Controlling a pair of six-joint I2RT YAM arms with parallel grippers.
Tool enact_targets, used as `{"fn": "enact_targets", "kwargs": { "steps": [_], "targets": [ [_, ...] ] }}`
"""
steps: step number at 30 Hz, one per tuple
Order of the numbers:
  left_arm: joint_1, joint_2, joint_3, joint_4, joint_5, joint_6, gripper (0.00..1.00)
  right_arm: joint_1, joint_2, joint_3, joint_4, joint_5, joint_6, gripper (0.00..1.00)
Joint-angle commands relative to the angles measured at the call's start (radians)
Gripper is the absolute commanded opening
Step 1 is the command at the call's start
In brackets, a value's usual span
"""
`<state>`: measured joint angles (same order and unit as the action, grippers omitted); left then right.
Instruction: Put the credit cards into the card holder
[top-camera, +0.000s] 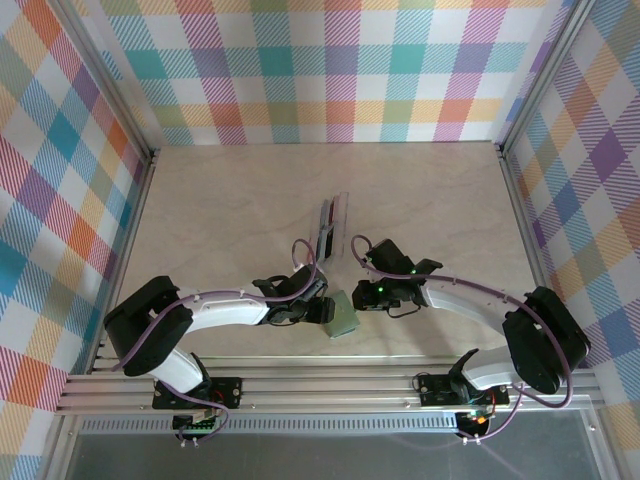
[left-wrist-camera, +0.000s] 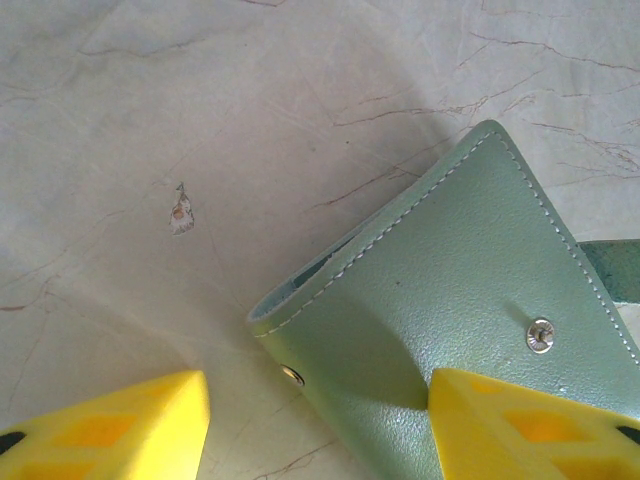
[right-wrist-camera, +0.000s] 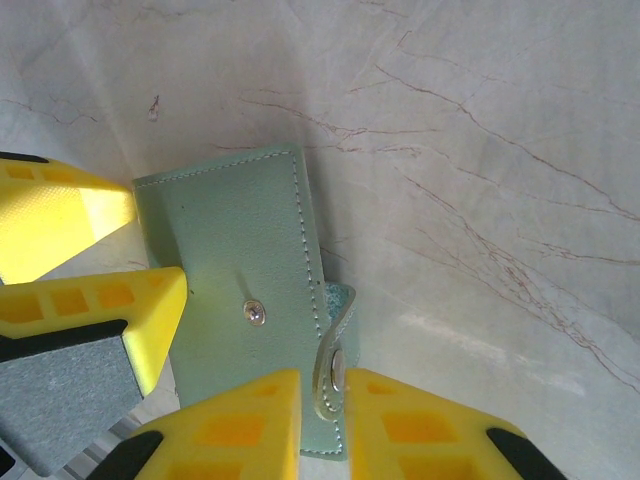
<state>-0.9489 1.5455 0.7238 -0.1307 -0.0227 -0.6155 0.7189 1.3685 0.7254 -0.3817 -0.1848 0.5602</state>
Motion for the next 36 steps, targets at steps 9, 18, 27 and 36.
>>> {"fn": "enact_targets", "kwargs": {
  "steps": [9,18,27,36],
  "targets": [
    [-0.007,-0.002,-0.018,0.017,0.003,0.002,0.6,-0.007,0.014,0.009,0.015,-0.011,-0.013,0.09],
    [-0.007,0.008,-0.027,0.024,0.002,0.004,0.57,-0.008,-0.028,0.001,0.041,-0.087,-0.023,0.0],
    [-0.007,0.008,-0.028,0.025,0.0,0.004,0.56,-0.007,0.02,0.004,0.089,-0.173,-0.028,0.0],
    [-0.007,0.011,-0.028,0.038,0.007,0.007,0.56,-0.006,0.103,0.023,0.127,-0.226,-0.024,0.0]
  ]
}}
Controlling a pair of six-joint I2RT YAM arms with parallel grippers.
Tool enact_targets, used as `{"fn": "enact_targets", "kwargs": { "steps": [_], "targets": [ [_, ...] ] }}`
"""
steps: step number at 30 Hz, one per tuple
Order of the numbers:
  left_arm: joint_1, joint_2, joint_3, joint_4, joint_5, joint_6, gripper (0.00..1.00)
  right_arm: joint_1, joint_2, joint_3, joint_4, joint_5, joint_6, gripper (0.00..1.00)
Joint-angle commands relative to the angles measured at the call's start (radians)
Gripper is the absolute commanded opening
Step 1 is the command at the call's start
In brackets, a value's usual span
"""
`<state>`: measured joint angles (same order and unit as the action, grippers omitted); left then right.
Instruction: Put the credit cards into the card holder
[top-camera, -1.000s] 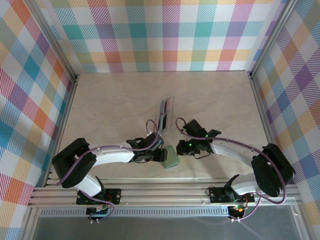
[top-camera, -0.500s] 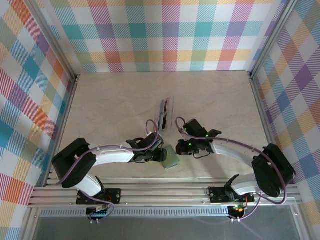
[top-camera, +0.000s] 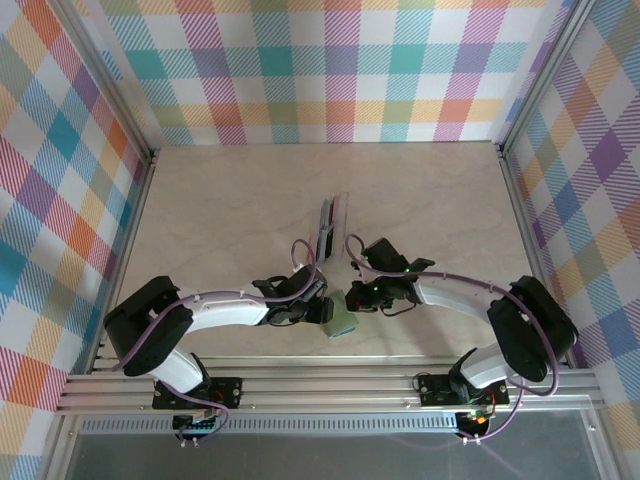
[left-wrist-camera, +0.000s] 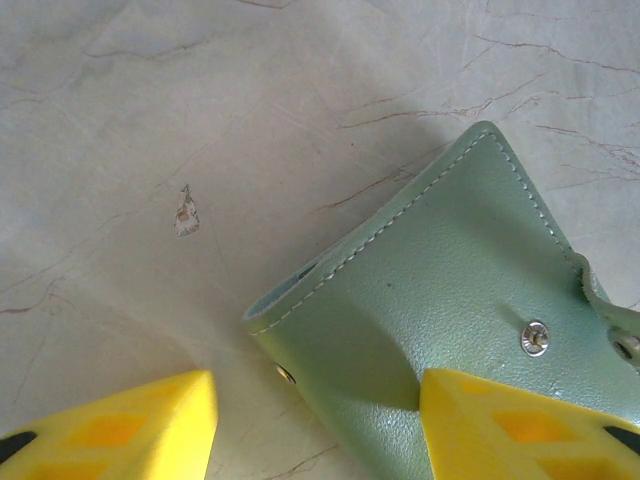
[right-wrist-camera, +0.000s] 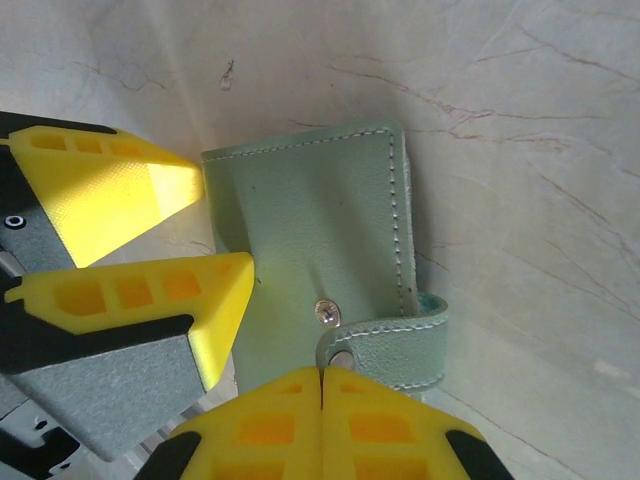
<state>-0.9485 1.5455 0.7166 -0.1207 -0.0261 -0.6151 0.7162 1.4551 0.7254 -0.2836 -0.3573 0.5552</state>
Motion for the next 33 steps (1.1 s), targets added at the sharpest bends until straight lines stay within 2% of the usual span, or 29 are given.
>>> {"fn": "enact_targets", "kwargs": {
  "steps": [1,33],
  "targets": [
    [-0.007,0.014,-0.021,0.029,0.01,0.006,0.56,-0.003,0.024,0.026,0.032,-0.059,-0.018,0.0],
    [-0.007,0.049,-0.016,0.069,0.025,0.013,0.56,0.022,0.133,0.052,0.043,-0.108,-0.022,0.0]
  ]
}}
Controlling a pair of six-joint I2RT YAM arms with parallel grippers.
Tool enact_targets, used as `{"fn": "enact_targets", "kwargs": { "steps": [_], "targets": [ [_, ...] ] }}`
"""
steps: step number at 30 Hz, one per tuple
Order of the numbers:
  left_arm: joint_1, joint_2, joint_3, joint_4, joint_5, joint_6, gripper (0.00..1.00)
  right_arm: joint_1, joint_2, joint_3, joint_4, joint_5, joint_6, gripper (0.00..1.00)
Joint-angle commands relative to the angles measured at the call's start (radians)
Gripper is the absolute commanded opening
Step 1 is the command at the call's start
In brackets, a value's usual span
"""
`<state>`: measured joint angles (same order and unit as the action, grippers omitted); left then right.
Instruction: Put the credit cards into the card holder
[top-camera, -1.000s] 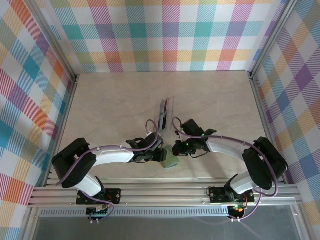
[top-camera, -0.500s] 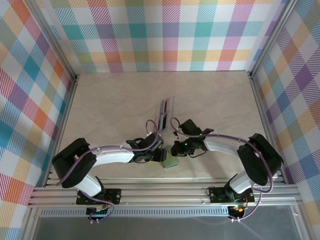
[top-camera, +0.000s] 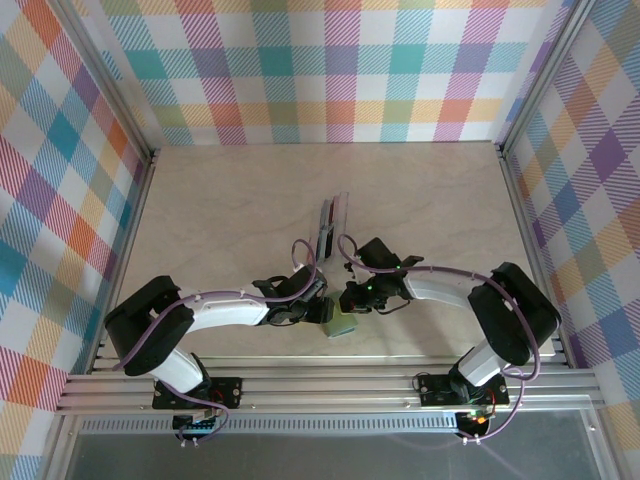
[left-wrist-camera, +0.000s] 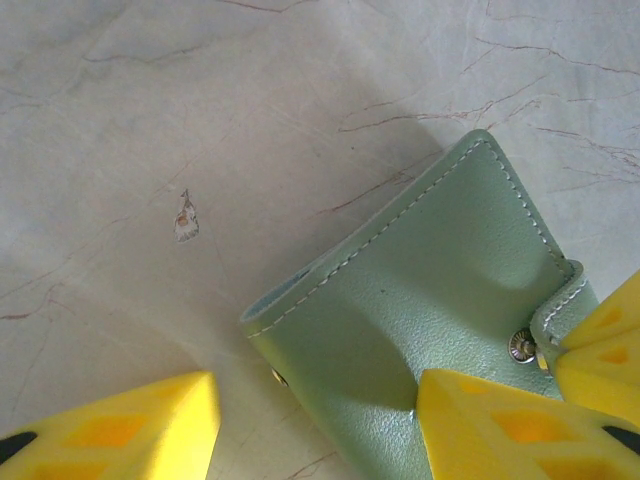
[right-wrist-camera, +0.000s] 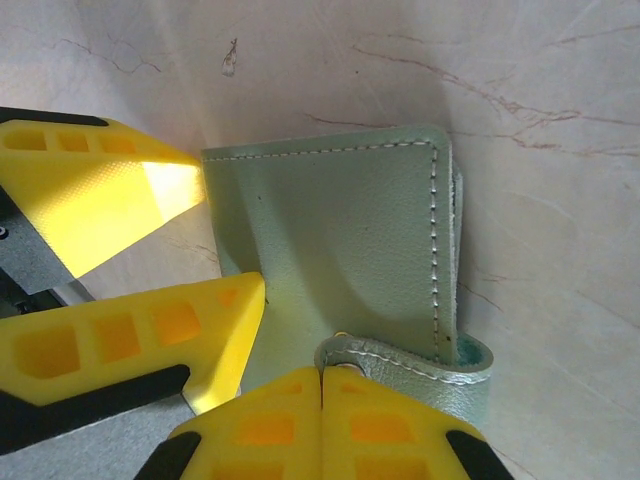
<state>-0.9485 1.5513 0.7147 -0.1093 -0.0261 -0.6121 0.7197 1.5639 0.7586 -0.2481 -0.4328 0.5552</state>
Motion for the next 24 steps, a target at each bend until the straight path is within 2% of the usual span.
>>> {"fn": "enact_targets", "kwargs": {
  "steps": [1,24],
  "targets": [
    [-0.008,0.046,-0.012,0.056,0.026,0.01,0.56,0.019,0.027,0.02,0.006,-0.033,-0.023,0.0],
    [0.011,0.045,-0.011,0.074,0.031,0.001,0.56,0.052,0.12,0.042,-0.119,0.113,0.013,0.0]
  ]
}}
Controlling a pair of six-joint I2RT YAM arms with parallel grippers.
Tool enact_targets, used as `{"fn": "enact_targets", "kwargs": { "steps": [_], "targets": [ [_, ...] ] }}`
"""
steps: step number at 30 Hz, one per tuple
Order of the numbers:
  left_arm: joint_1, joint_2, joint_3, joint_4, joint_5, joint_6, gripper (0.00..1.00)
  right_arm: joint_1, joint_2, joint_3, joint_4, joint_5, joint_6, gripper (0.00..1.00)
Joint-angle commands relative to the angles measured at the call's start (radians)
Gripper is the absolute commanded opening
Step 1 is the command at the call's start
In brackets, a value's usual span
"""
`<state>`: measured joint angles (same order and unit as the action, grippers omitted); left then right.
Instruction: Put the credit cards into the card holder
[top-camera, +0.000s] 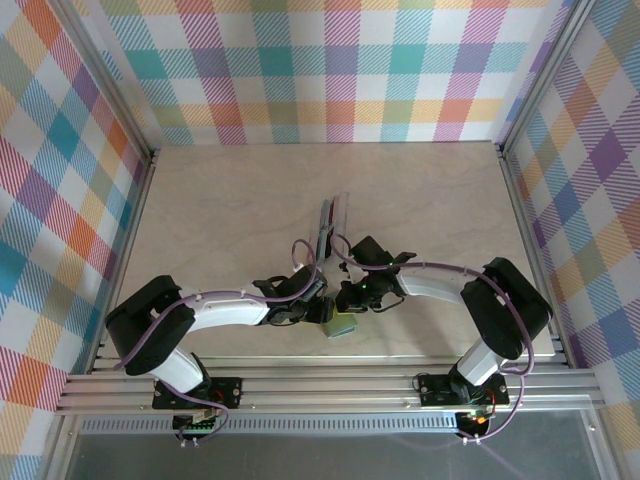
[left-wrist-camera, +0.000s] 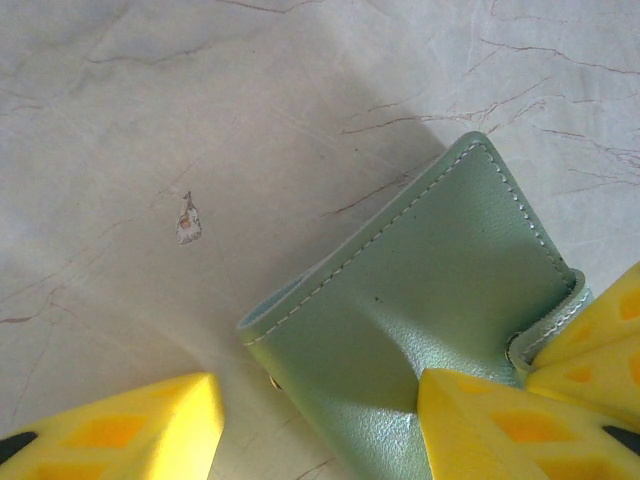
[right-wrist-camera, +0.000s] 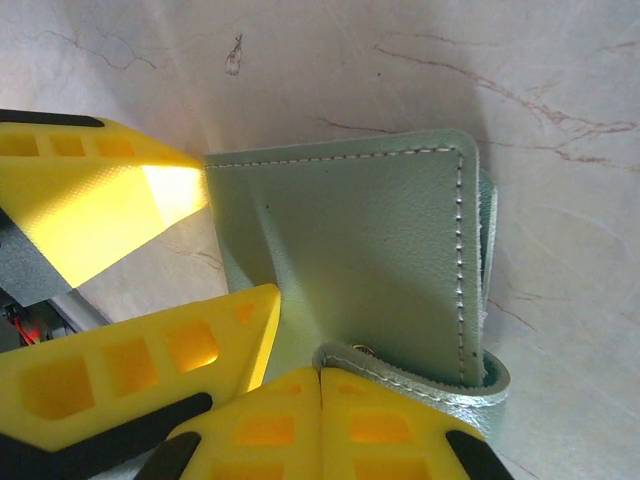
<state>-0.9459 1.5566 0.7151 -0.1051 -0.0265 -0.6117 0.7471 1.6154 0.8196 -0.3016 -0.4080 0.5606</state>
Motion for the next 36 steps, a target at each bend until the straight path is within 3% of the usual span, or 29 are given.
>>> {"fn": "enact_targets", "kwargs": {
  "steps": [1,12,17,23,26,28,30,32,34,36],
  "targets": [
    [0.013,0.032,-0.014,0.069,0.035,-0.002,0.56,0.026,0.079,-0.017,-0.074,0.094,0.011,0.0],
    [0.06,-0.063,-0.045,0.104,0.082,-0.028,0.56,0.06,0.185,-0.002,-0.154,0.179,0.078,0.0],
    [0.096,-0.19,-0.086,0.072,0.064,-0.048,0.57,0.072,0.234,-0.002,-0.166,0.198,0.107,0.0],
    [0.119,-0.363,-0.106,-0.031,-0.003,-0.064,0.62,0.089,0.157,0.051,-0.19,0.222,0.109,0.02],
    [0.129,-0.441,-0.09,-0.108,-0.041,-0.07,0.74,0.094,0.115,0.101,-0.172,0.204,0.09,0.26],
    [0.134,-0.496,-0.06,-0.2,-0.091,-0.072,0.89,0.097,0.071,0.137,-0.164,0.204,0.072,0.45],
    [0.141,-0.54,-0.019,-0.285,-0.155,-0.073,0.98,0.097,0.024,0.166,-0.163,0.209,0.054,0.57],
    [0.15,-0.572,0.032,-0.359,-0.209,-0.062,1.0,0.097,-0.024,0.194,-0.163,0.203,0.036,0.72],
    [0.17,-0.594,0.107,-0.441,-0.25,-0.035,1.0,0.097,-0.074,0.232,-0.179,0.209,0.018,0.98],
    [0.178,-0.625,0.163,-0.491,-0.314,-0.009,1.0,0.094,-0.124,0.265,-0.207,0.26,0.004,1.0]
  ]
}}
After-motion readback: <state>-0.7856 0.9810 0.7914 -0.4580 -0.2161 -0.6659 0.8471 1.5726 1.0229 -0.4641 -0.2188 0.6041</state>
